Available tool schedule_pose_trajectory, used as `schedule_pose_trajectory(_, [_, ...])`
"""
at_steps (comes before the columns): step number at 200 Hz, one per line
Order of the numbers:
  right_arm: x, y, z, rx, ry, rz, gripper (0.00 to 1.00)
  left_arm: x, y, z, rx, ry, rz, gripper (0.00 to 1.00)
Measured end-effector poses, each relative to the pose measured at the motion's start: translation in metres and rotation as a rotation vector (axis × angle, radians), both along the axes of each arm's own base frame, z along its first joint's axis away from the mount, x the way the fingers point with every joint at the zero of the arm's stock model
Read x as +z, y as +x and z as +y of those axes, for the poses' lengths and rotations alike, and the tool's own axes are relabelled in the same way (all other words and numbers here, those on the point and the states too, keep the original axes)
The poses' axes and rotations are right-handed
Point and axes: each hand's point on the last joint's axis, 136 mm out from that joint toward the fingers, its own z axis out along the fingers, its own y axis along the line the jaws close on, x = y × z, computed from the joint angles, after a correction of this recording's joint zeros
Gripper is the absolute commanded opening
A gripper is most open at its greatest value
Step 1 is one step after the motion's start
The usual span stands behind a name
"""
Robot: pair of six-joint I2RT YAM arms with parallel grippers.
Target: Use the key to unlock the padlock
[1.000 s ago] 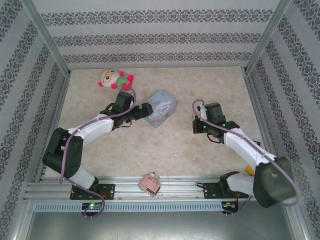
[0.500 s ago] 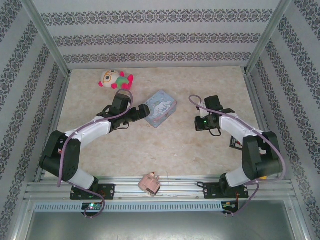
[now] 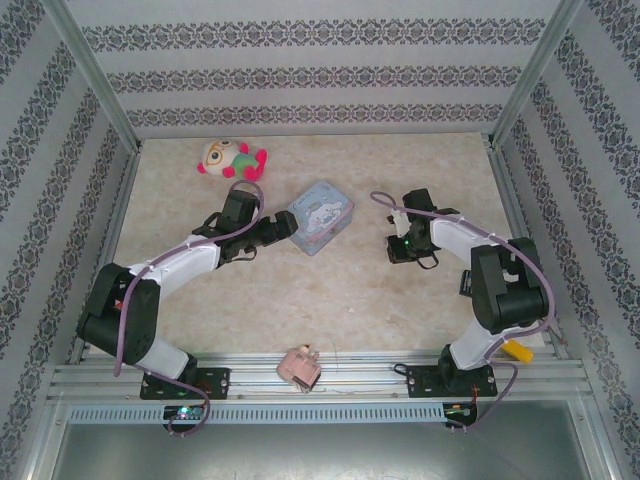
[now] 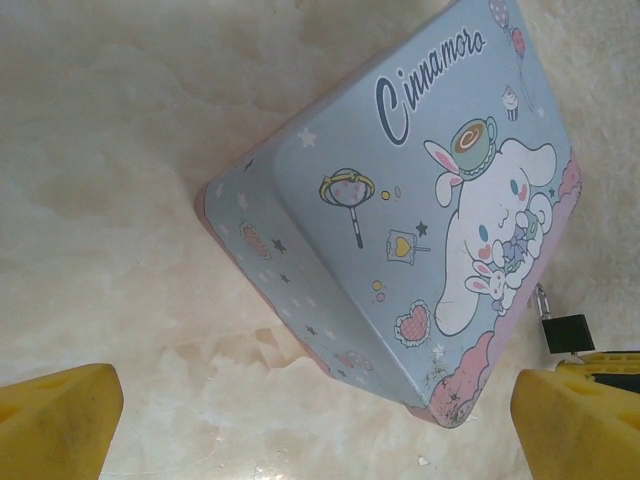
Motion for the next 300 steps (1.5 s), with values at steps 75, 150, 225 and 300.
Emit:
schedule_pose_trajectory(75, [-0.001, -0.005, -0.009, -0.035, -0.034, 0.024, 0.50, 0.005, 0.000, 0.000, 0.000, -0.004, -0.011, 0.99])
schedule_pose_trajectory(150, [0.070, 0.009, 0.002, -0.100, 0.073, -0.144, 0.56, 0.006, 0.000, 0.000, -0.004, -0.020, -0.007, 0.99])
schedule_pose_trajectory(225, [0.045, 0.028, -0.031, -0.300, -0.104, -0.074, 0.29, 0.006, -0.001, -0.004, -0.007, -0.063, 0.000, 0.99])
schedule_pose_trajectory(300, [0.011, 0.030, -0.018, -0.251, -0.225, -0.003, 0.29, 0.006, 0.000, -0.007, -0.007, -0.082, 0.005, 0.99])
